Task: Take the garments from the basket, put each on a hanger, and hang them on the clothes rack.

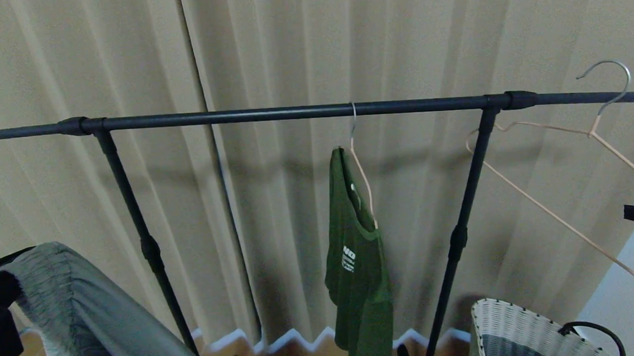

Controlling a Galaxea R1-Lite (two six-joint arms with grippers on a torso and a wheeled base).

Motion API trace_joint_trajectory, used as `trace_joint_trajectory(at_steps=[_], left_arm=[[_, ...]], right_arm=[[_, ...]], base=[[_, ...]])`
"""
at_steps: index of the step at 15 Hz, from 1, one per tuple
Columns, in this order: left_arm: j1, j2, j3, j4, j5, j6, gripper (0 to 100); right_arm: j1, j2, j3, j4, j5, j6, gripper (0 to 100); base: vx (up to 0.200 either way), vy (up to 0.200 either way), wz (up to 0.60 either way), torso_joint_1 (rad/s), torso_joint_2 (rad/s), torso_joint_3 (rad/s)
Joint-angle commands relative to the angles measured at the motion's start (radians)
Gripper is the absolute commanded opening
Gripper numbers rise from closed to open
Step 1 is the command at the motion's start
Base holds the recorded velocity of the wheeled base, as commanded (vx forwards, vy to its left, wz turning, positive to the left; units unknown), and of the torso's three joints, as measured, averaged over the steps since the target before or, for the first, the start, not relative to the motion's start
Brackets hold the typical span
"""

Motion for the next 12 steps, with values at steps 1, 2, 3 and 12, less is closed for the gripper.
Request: trace_joint_trajectory(at_steps=[1, 2, 3, 12], left_arm=[[0.004, -0.003, 0.002, -0.001, 0.0, -0.001, 0], [0.004, -0.003, 0.008, -0.001, 0.0, 0.001, 0], [0.004, -0.004, 0.014, -0.001, 0.0, 0.002, 0], [0.003, -0.023, 0.06, -0.001, -0.001, -0.001, 0]], right_arm=[[0.001, -0.004, 0.002, 0.001, 0.001, 0.001, 0], [0.0, -0.004, 0.008, -0.001, 0.001, -0.001, 0], [0.0, -0.007, 0.013, 0.001, 0.001, -0.001, 0], [0.001, -0.066, 0.1, -0.002, 0.001, -0.001, 0]], base=[[-0.2, 0.0, 0.0, 0.007, 0.0, -0.002], [-0.2, 0.0, 0.0, -0.002, 0.0, 0.002], [-0.2, 0.0, 0.0, 0.002, 0.0, 0.007], [-0.156, 0.0, 0.0, 0.002, 0.0, 0.001]])
